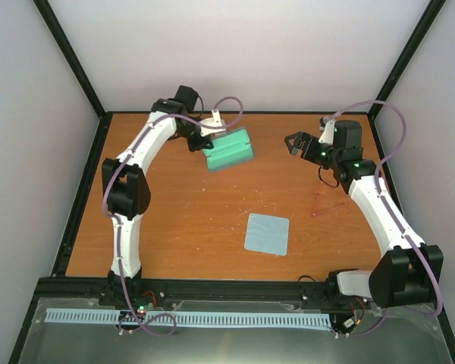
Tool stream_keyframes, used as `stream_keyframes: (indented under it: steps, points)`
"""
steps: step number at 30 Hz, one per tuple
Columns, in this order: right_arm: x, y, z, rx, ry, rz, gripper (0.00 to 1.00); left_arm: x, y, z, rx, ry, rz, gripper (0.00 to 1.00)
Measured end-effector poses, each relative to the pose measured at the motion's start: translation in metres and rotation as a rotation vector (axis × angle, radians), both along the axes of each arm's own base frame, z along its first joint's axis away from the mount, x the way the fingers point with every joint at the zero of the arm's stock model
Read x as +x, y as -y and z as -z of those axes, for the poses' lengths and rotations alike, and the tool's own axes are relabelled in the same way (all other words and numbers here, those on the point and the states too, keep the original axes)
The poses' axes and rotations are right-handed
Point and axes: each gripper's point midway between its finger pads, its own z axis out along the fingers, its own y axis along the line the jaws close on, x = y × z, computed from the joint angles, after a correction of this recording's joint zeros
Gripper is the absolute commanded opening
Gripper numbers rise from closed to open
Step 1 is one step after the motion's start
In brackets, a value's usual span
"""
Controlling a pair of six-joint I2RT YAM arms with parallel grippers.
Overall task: Organize the sunglasses
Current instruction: Place the sunglasses case at the center of the board.
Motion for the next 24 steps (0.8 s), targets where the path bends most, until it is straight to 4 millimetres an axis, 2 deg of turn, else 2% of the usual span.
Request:
stream_keyframes:
  steps: [7, 15, 19, 24]
  points:
    - [0.004, -0.005, 0.015, 0.005, -0.041, -0.025, 1.0, 0.023, 0.004, 0.031, 0.217, 0.153, -0.009, 0.01]
    - [0.006, -0.011, 0.026, 0.009, -0.063, -0.064, 1.0, 0.031, -0.009, 0.078, 0.364, 0.178, -0.005, 0.0]
    - [0.007, -0.014, 0.03, 0.015, -0.074, -0.081, 1.0, 0.033, -0.008, 0.089, 0.38, 0.187, 0.009, 0.0]
    - [0.009, -0.017, 0.037, 0.024, -0.09, -0.097, 1.0, 0.038, -0.003, 0.091, 0.379, 0.226, 0.022, 0.04]
